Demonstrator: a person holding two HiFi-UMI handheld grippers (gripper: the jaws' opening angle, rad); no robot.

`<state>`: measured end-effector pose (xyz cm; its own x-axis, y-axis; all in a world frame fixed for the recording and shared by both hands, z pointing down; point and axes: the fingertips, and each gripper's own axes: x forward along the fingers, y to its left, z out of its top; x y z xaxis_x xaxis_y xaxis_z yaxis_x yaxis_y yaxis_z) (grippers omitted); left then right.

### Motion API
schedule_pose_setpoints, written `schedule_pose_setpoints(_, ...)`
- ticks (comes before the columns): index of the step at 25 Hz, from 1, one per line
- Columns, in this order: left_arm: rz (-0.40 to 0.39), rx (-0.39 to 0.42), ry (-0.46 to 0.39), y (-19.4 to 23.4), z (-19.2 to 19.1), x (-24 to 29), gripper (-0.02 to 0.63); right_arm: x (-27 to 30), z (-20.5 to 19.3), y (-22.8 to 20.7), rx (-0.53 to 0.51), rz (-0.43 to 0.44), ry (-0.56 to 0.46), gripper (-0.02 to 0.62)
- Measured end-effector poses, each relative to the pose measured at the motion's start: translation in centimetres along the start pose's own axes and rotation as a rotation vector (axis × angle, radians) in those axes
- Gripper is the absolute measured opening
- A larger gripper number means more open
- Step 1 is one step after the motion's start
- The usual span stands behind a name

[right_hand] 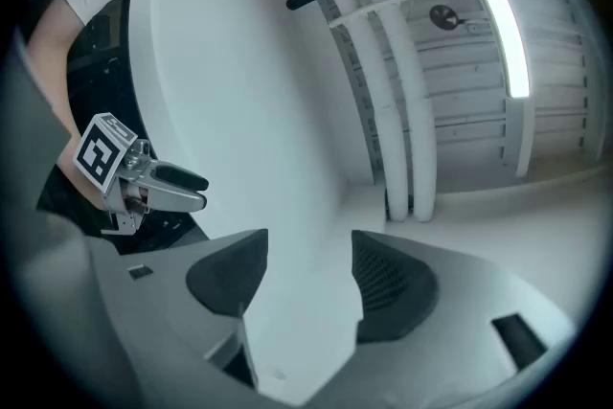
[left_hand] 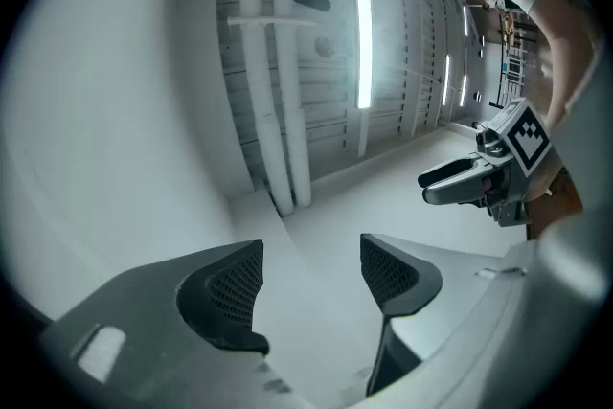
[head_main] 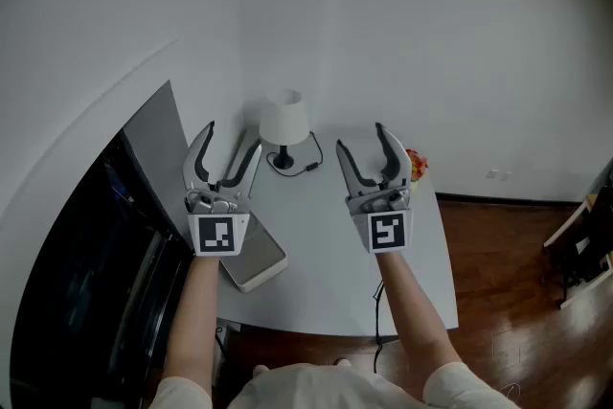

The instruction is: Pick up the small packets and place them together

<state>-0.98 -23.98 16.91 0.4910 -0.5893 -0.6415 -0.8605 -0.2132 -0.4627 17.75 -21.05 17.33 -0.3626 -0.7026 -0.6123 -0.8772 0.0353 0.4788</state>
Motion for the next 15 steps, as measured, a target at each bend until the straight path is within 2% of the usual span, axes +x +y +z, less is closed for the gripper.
schedule_pose_setpoints(3,-0.034,0.029,0.061,-1.0,-1.7,-1.5,0.305,-1.4,-2.3,1.6,0.028,0.022,0.058,0.278)
schedule_pose_setpoints(6,-0.042,-0.017,0.083,-2.2,-3.1,-3.2,0.305,-3.3,-4.5,3.2,0.063,0.037,0.113,0.278)
schedule_pose_setpoints(12,-0.110,-0.040,0.244,-5.4,-8.1,-7.9,0.305,-7.3,-9.0,6.2,0.127,0.057,0.223,0.276)
schedule_pose_setpoints(15,-0.166,-0.074,0.305,-8.1,-9.9,-10.4,0.305,-9.7,-11.1,8.4,0.168,0.094,0.283,0.276)
